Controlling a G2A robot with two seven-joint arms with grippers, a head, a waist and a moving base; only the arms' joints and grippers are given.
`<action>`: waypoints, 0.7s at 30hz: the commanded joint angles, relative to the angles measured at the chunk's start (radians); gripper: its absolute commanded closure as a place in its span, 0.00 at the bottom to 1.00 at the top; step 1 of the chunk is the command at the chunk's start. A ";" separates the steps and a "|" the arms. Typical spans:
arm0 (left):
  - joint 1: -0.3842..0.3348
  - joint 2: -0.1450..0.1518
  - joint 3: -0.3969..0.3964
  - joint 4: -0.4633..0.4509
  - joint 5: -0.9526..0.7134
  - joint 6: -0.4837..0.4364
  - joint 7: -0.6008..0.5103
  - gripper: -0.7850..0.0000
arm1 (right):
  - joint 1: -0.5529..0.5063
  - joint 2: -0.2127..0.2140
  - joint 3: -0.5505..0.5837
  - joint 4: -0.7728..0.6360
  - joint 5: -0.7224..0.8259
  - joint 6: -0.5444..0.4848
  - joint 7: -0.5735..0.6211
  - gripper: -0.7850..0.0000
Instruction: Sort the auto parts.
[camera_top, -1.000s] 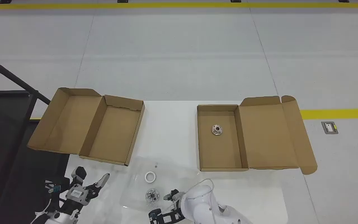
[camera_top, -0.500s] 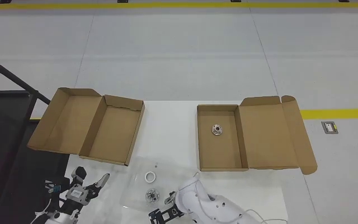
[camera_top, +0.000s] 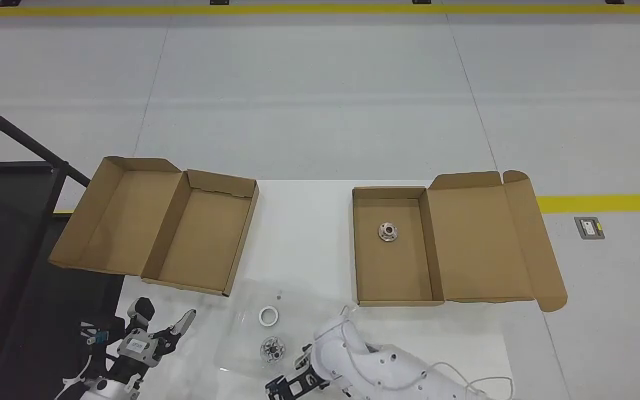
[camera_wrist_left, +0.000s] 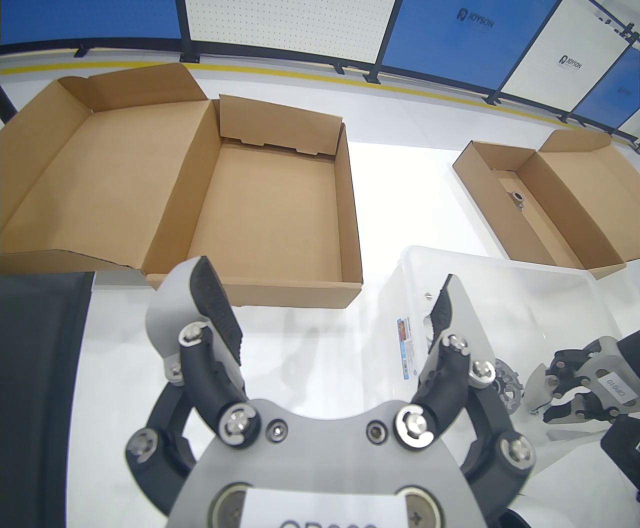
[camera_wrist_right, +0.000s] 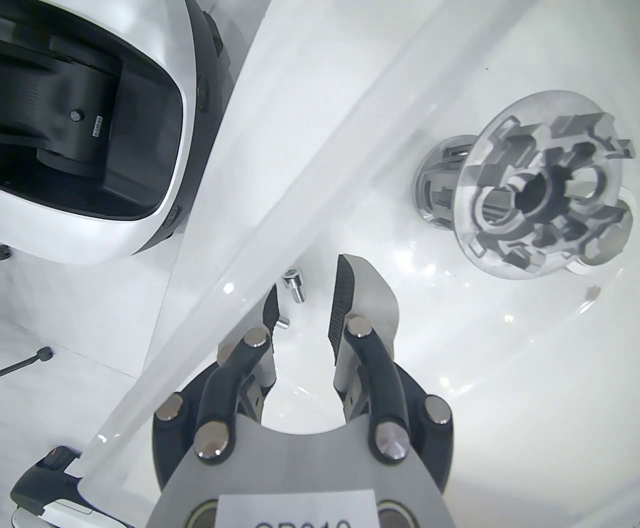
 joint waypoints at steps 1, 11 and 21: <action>0.000 0.000 0.000 0.000 0.000 0.000 0.000 0.00 | 0.011 0.001 -0.014 0.006 0.020 0.005 0.005 0.65; 0.000 0.000 0.000 0.000 0.000 0.000 0.000 0.00 | 0.059 -0.001 -0.055 0.026 0.105 0.045 0.045 0.70; 0.000 0.000 0.000 0.000 0.000 0.000 0.000 0.00 | 0.089 -0.013 -0.100 0.054 0.154 0.048 0.048 0.73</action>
